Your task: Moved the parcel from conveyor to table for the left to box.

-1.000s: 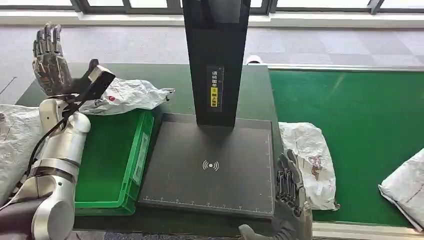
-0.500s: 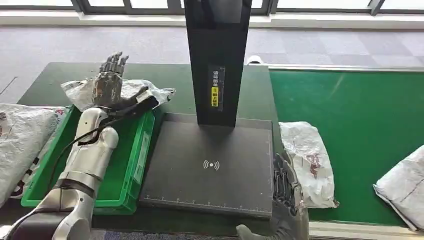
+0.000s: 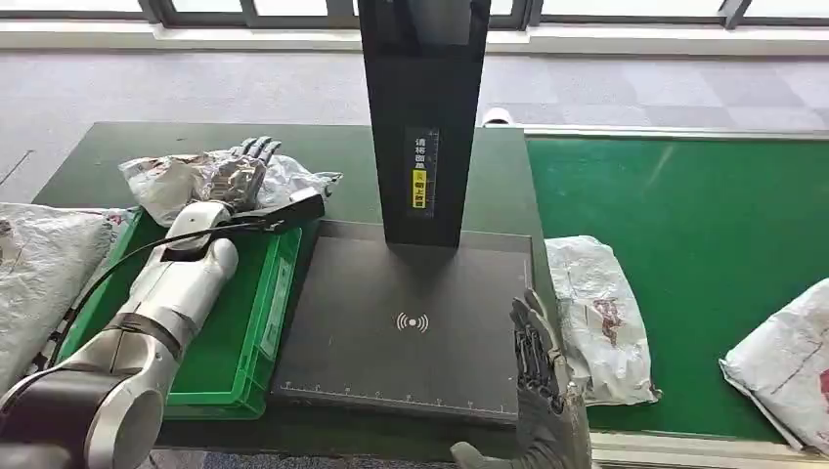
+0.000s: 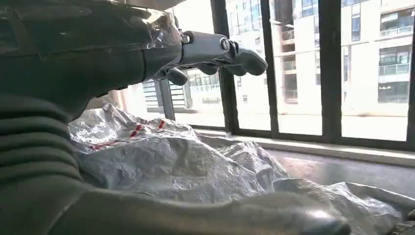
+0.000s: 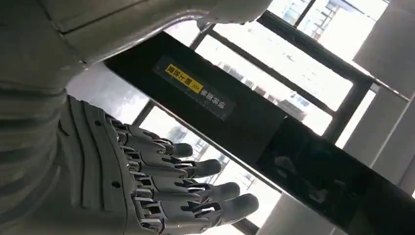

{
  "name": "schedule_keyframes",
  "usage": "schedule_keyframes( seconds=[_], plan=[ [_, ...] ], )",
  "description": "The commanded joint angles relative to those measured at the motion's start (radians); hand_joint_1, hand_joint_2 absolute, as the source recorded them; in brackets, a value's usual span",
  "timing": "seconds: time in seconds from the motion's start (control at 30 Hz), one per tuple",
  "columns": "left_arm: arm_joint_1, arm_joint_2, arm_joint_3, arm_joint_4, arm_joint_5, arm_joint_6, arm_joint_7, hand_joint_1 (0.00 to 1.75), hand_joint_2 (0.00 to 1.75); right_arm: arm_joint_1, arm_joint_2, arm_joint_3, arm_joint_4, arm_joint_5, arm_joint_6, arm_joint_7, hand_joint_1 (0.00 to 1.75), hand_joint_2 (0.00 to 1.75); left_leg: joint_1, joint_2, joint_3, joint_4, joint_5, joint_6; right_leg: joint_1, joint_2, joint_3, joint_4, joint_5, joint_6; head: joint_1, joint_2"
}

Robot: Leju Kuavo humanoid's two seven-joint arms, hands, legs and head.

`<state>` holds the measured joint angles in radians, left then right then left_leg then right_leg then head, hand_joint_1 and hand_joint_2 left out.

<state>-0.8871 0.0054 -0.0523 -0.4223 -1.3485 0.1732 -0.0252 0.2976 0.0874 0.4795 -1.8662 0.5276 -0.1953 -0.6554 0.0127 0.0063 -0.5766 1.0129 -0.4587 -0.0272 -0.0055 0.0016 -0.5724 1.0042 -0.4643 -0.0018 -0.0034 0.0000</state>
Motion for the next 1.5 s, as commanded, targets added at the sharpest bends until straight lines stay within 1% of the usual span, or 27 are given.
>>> schedule_keyframes(
  seconds=[0.03,0.3,0.33,0.37,0.4,0.47,0.57,0.63,0.67,0.7,0.9,1.07,1.2,1.3,1.33,1.4,1.43,1.5],
  plan=[
    [-0.074,0.023,-0.032,0.109,-0.004,-0.014,0.007,0.00,1.75,-0.003,-0.009,-0.016,0.057,0.004,0.014,-0.023,0.00,1.75,0.001,-0.001,-0.001,0.000,0.001,0.001,0.001,-0.001,0.000,-0.001,0.001,0.000,0.000,0.000],
    [-0.074,0.023,-0.032,0.109,-0.004,-0.014,0.007,0.00,1.75,-0.003,-0.009,-0.016,0.057,0.004,0.014,-0.023,0.00,1.75,0.001,-0.002,-0.001,0.000,0.001,0.001,0.001,-0.001,0.000,0.000,0.000,0.000,0.000,0.000],
    [-0.102,0.054,-0.050,0.152,-0.060,-0.116,0.175,0.00,1.75,-0.025,-0.019,-0.014,0.073,-0.018,0.062,-0.042,0.00,1.75,0.000,-0.002,0.000,-0.001,0.001,0.002,0.001,-0.001,0.001,-0.002,0.001,0.000,0.000,0.000],
    [-0.106,0.083,-0.055,0.159,-0.078,-0.150,0.196,0.00,1.75,-0.039,-0.018,-0.018,0.088,-0.027,0.080,-0.043,0.00,1.75,0.001,-0.001,-0.001,0.000,0.001,0.001,0.001,0.000,0.000,-0.001,0.001,0.000,0.000,0.000],
    [-0.104,0.110,-0.054,0.159,-0.089,-0.168,0.213,0.00,1.75,-0.051,-0.020,-0.020,0.094,-0.040,0.089,-0.043,0.00,1.75,0.001,0.000,-0.001,-0.001,0.001,0.001,0.001,0.001,0.000,-0.001,0.001,0.000,0.000,0.000],
    [-0.099,0.138,-0.049,0.159,-0.098,-0.180,0.214,0.00,1.75,-0.061,-0.025,-0.019,0.099,-0.051,0.093,-0.043,0.00,1.75,0.001,0.004,0.000,-0.001,0.001,0.001,0.001,0.005,-0.001,-0.001,0.002,0.000,0.000,0.000],
    [-0.089,0.147,-0.034,0.161,-0.130,-0.219,0.214,0.00,1.75,-0.073,-0.040,-0.003,0.111,-0.075,0.083,-0.043,0.00,1.75,0.001,0.009,0.000,-0.001,0.001,0.001,0.001,0.007,-0.002,-0.001,0.003,-0.002,0.000,0.000],
    [-0.087,0.148,-0.025,0.164,-0.140,-0.237,0.208,0.00,1.75,-0.078,-0.057,0.017,0.115,-0.090,0.063,-0.043,0.00,1.75,0.002,0.005,0.000,-0.001,0.001,0.000,0.001,0.004,-0.001,-0.001,0.002,-0.001,0.000,0.000],
    [-0.086,0.148,-0.020,0.163,-0.148,-0.244,0.198,0.10,1.75,-0.081,-0.067,0.027,0.118,-0.100,0.050,-0.043,0.00,1.75,0.001,0.004,0.000,-0.002,0.002,0.001,0.001,0.003,-0.001,-0.002,0.002,-0.001,0.000,0.000],
    [-0.086,0.148,-0.014,0.163,-0.146,-0.243,0.195,1.75,1.75,-0.082,-0.069,0.029,0.120,-0.102,0.049,-0.043,0.00,1.75,0.002,0.004,0.000,-0.001,0.002,0.000,0.001,0.003,-0.001,-0.001,0.002,-0.001,0.000,0.000],
    [-0.116,0.165,-0.009,0.184,-0.164,-0.347,0.166,1.75,1.75,-0.100,-0.058,0.040,0.142,-0.105,0.047,-0.043,0.00,1.75,0.002,0.004,-0.001,0.000,0.002,0.000,0.002,0.003,-0.001,0.000,0.002,-0.001,0.000,0.000],
    [-0.129,0.173,0.009,0.181,-0.160,-0.367,0.160,1.75,1.75,-0.098,-0.047,0.029,0.141,-0.098,0.052,-0.043,0.00,1.75,0.002,0.003,-0.001,-0.001,0.002,0.000,0.001,0.003,-0.002,-0.001,0.002,-0.001,0.000,0.000],
    [-0.139,0.165,0.030,0.177,-0.159,-0.321,0.153,1.75,1.75,-0.082,-0.049,0.025,0.124,-0.096,0.049,-0.043,0.00,1.75,0.002,0.003,-0.002,-0.001,0.002,0.000,0.001,0.002,-0.002,-0.001,0.002,-0.001,0.000,0.000],
    [-0.145,0.156,0.054,0.158,-0.163,-0.243,0.146,1.75,1.75,-0.064,-0.032,0.005,0.104,-0.077,0.062,-0.043,0.00,1.75,0.002,0.002,-0.002,-0.001,0.002,0.001,0.002,0.001,-0.002,0.000,0.002,-0.001,0.000,0.000],
    [-0.148,0.156,0.055,0.158,-0.163,-0.245,0.145,1.75,1.75,-0.063,-0.031,0.004,0.103,-0.077,0.063,-0.043,0.00,1.75,0.002,0.002,-0.003,0.000,0.002,0.000,0.002,0.001,-0.003,0.000,0.001,-0.001,0.000,0.000],
    [-0.129,0.154,0.068,0.123,-0.177,-0.120,0.152,1.75,1.75,-0.036,-0.002,-0.031,0.078,-0.044,0.092,-0.043,0.00,1.75,0.002,0.001,-0.003,0.000,0.002,0.001,0.001,0.000,-0.003,0.000,0.001,-0.001,0.000,0.000],
    [-0.123,0.155,0.076,0.120,-0.175,-0.095,0.153,1.75,1.75,-0.029,0.001,-0.035,0.071,-0.040,0.097,-0.043,0.00,1.75,0.002,0.000,-0.003,-0.001,0.002,0.001,0.001,-0.001,-0.003,0.000,0.001,-0.001,0.000,0.000],
    [-0.121,0.156,0.077,0.121,-0.176,-0.093,0.152,1.75,1.75,-0.026,0.001,-0.035,0.068,-0.039,0.099,-0.043,0.00,1.75,0.001,0.002,-0.002,0.000,0.002,0.000,0.001,0.001,-0.003,0.001,0.001,-0.001,0.000,0.000]
  ],
)
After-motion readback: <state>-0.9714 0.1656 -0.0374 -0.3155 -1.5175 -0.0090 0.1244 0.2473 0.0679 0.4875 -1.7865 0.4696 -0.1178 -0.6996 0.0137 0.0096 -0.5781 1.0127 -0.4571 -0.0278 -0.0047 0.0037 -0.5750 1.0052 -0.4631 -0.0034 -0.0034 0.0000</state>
